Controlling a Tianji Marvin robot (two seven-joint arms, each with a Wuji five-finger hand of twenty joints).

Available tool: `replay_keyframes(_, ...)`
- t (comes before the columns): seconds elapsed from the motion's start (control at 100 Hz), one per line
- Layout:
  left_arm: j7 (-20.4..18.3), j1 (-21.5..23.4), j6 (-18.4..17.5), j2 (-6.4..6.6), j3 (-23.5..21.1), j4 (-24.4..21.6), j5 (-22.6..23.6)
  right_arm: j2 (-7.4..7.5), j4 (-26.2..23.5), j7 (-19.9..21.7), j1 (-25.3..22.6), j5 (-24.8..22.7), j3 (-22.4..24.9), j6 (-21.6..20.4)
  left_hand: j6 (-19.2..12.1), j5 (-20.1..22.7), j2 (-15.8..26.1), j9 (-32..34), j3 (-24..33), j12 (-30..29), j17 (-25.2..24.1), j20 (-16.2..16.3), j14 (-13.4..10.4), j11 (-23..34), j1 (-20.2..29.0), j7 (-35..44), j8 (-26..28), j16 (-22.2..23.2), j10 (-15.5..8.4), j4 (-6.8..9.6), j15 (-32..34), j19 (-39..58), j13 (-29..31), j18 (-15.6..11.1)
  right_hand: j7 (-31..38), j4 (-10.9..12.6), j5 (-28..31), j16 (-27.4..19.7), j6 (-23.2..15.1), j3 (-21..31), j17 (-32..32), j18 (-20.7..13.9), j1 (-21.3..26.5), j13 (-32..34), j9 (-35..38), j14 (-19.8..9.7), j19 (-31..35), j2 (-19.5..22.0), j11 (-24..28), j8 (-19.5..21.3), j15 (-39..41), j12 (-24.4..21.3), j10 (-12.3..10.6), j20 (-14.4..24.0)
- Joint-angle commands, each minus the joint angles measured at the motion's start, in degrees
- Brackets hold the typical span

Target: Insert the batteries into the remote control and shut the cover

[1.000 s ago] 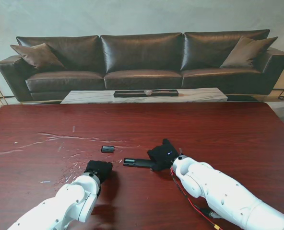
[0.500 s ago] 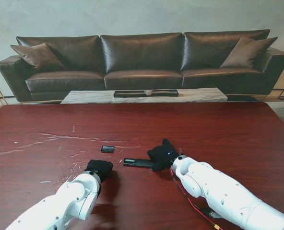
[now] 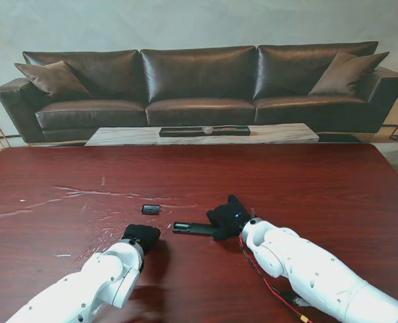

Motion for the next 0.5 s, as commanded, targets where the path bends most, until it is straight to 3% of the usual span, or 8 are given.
replay_keyframes(0.0,-0.49,1.11,-0.26,0.21,0.79,2.59,-0.6,0.6,1.0,0.54,-0.98,-0.47,-0.33,-0.17,-5.99,1.95,-3.9,2.47,-1.31,0.59,1.93,-0.33,-4.05,1.89,1.65,2.98,-1.74,0.51,1.66,1.99,1.43,0.91,2.66,0.95,7.02,4.75,4.89,0.25,-10.03,4.7,-0.97,1.33,8.22,-0.6,0.34,-0.65,0.46,5.08,-1.89,2.75,-0.13,-1.89,0.25,1.2)
replay_keyframes(0.49,5.02,2.09,-6.7,-0.1,-2.23,3.26,-0.6,0.64,1.01,0.39,-1.14,-0.55,-0.15,-0.23,-5.25,1.48,-5.07,3.61,2.51,0.67,5.49,-1.27,-4.45,1.39,0.32,4.39,-1.89,1.68,2.06,2.3,-0.08,-0.66,4.66,0.64,7.05,4.87,4.84,0.15,-9.98,4.62,-0.95,1.31,8.43,-0.57,0.34,-0.6,0.49,5.21,-1.89,2.65,-0.18,-2.01,0.35,1.18)
